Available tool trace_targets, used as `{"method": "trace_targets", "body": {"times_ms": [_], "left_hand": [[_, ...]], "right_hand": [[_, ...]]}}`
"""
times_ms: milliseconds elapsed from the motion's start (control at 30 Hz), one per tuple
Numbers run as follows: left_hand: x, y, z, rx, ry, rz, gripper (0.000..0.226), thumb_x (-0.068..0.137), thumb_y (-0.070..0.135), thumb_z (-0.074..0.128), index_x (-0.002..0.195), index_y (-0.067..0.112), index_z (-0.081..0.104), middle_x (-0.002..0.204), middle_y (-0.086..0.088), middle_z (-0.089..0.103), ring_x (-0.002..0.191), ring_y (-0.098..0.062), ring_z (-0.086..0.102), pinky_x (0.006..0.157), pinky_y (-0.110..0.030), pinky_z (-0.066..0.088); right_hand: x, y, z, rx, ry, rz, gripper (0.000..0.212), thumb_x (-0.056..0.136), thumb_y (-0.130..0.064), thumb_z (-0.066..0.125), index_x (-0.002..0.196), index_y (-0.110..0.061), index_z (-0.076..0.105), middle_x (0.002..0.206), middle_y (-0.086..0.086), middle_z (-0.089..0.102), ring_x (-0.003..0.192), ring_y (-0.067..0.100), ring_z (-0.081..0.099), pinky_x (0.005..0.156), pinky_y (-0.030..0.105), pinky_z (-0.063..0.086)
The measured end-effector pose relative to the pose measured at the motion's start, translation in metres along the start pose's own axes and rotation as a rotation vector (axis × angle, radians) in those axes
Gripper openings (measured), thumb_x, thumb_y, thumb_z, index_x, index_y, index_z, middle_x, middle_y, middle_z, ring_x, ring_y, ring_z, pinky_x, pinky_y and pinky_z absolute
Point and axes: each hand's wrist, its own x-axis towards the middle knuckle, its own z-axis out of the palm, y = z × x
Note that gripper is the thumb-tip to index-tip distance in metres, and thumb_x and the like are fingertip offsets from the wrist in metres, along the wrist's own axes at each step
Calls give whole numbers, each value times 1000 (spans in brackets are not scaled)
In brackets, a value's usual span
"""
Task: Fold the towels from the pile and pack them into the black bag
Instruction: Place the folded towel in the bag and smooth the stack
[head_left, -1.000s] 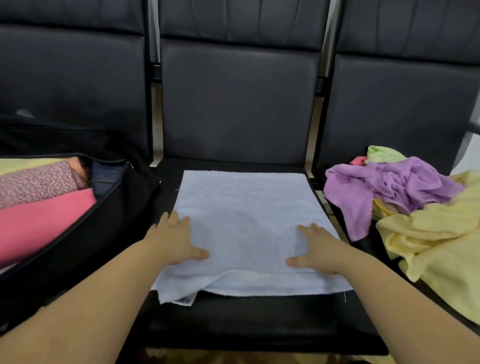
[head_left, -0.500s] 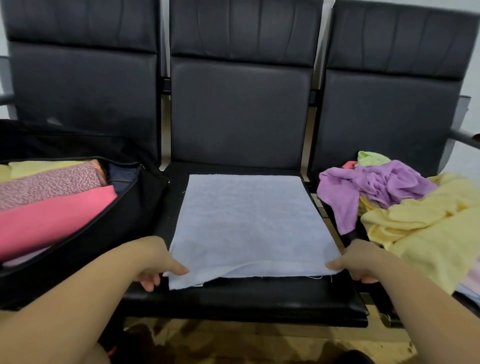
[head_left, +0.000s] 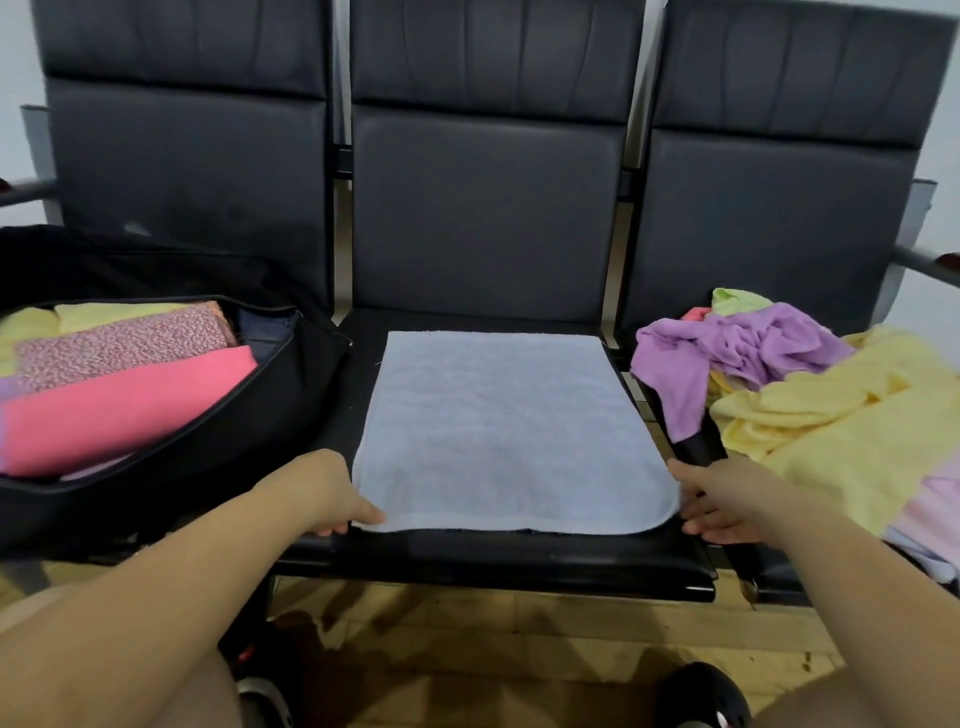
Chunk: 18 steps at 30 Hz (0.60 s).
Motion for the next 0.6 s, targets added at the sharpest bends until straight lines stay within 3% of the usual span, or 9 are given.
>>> {"method": "trace_targets", "body": {"times_ms": [67,133,267,433,500,600], "left_hand": [[1,0,2,-23,16,4,30,77,33,77,79,5,67,62,-2,63,51,-15,53,59,-23,46],[1,3,1,-80,25,7,24,80,26,73,80,3,65,68,-7,62,54,-18,53,55,-24,44],[2,6,-6,-403,-72,-43,6,89,8,58,90,2,59,71,-9,66,44,-15,52,40,-16,33],[1,7,-13,-475,-150,-31,7,90,4,56,93,8,60,55,0,68,40,-8,53,42,-15,32],[5,7,-24,-592,-24,62,9,90,4,58,93,11,62,50,5,65,35,-2,49,37,-11,32],[13,2,-47,-828,313,268,12,91,10,59,92,19,66,54,13,65,35,2,46,35,-9,35]], "right_hand": [[0,1,3,-16,14,11,20,91,-16,62,96,3,62,90,17,67,69,23,63,57,30,50],[-1,1,3,10,9,27,17,87,-9,64,99,3,61,92,17,67,71,23,64,57,30,51],[-7,-1,0,153,-40,49,38,89,-38,66,102,-5,54,95,17,62,74,27,64,56,33,51],[-1,0,-7,122,-69,45,38,88,2,62,124,-1,50,103,19,62,82,26,66,59,33,57],[2,-5,-14,234,-64,-96,45,88,5,60,130,-4,49,109,17,61,85,24,65,55,27,57],[-1,-21,-25,532,-1,-412,41,90,1,57,129,-11,51,107,11,60,87,19,63,61,22,55]]}}
